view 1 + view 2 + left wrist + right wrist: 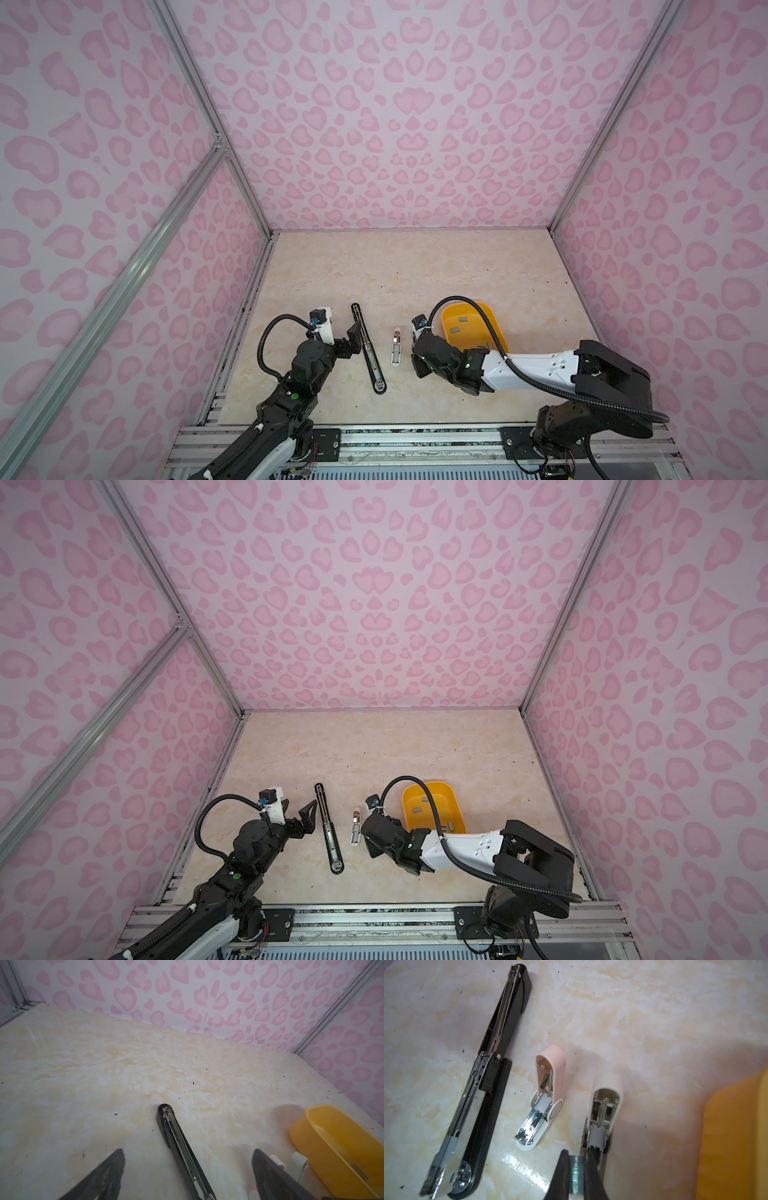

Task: Load the staples into the stapler
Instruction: 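Lower the held strip into the cream stapler's open channel with the right gripper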

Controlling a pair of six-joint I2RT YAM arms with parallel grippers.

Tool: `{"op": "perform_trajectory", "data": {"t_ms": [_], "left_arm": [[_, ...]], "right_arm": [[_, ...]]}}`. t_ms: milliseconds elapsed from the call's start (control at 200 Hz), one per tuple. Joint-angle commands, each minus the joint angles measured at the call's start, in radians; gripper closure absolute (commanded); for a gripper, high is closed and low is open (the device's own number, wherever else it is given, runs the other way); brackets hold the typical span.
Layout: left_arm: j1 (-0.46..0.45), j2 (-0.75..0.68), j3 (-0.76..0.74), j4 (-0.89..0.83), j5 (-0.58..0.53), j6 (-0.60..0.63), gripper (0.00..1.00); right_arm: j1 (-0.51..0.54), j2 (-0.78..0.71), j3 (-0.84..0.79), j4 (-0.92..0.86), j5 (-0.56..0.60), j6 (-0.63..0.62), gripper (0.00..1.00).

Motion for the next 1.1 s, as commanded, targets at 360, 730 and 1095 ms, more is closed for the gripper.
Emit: {"op": "perform_trajectory", "data": {"t_ms": [360, 730, 1095], "left_arm": [[-0.003, 0.042, 0.027, 0.018, -0.011, -0.011, 0.04], [-0.008, 0.085, 0.046, 0.018, -0.015, -0.01, 0.03], [-0.011, 0.091, 0.048, 0.018, -0.014, -0.008, 0.03]], "right_arm": [[-0.012, 0.044, -0.003, 0.023, -0.006, 0.037, 0.97], [-0.016, 0.049, -0.029, 0.056, 0.011, 0.066, 0.97], [-0.016, 0.077, -0.025, 0.057, 0.023, 0.085, 0.98]]}}
